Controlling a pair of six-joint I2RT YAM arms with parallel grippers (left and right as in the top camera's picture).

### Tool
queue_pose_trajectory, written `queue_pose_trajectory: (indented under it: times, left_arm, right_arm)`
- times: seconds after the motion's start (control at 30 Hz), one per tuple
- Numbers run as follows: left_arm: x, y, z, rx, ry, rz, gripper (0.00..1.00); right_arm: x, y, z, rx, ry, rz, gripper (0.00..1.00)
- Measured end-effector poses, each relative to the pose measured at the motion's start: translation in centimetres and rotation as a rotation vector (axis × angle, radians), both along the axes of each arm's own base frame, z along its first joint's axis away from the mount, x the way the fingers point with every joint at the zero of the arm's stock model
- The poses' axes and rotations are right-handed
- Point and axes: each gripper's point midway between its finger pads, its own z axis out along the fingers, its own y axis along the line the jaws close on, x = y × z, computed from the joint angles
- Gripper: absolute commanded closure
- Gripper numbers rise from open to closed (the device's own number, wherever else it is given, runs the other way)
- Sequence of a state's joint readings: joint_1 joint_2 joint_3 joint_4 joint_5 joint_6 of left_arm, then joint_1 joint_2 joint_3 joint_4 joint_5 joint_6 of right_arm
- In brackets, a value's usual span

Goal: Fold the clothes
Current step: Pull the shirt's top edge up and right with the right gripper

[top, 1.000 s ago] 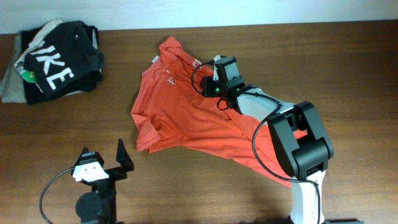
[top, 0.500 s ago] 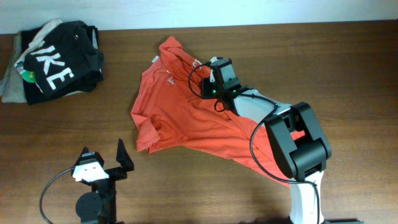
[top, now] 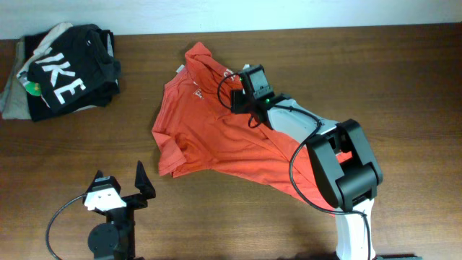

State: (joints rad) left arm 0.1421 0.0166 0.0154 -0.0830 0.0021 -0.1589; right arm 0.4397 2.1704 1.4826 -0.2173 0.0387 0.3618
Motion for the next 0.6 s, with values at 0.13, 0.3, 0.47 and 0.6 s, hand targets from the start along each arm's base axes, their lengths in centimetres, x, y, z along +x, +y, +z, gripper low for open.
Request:
queue_pose_trajectory:
  times: [0.13, 0.3, 0.47, 0.6]
  left_arm:
    - [0.0, 0.0, 0.0, 0.000, 0.000, 0.000, 0.01]
    - [0.0, 0.0, 0.0, 0.000, 0.000, 0.000, 0.01]
    - [0.0, 0.0, 0.0, 0.000, 0.000, 0.000, 0.01]
    - [0.0, 0.0, 0.0, 0.000, 0.000, 0.000, 0.01]
  right_arm:
    - [0.7, 0.0, 2.3, -0.015, -0.037, 0.009, 0.34]
    - [0.4, 1.3, 2.9, -0.002, -0.049, 0.042, 0.35]
    - [0.3, 2.3, 2.6, 0.016, -0.049, 0.069, 0.36]
    - [0.3, 2.5, 1.2, 0.018, -0.031, 0.082, 0.38]
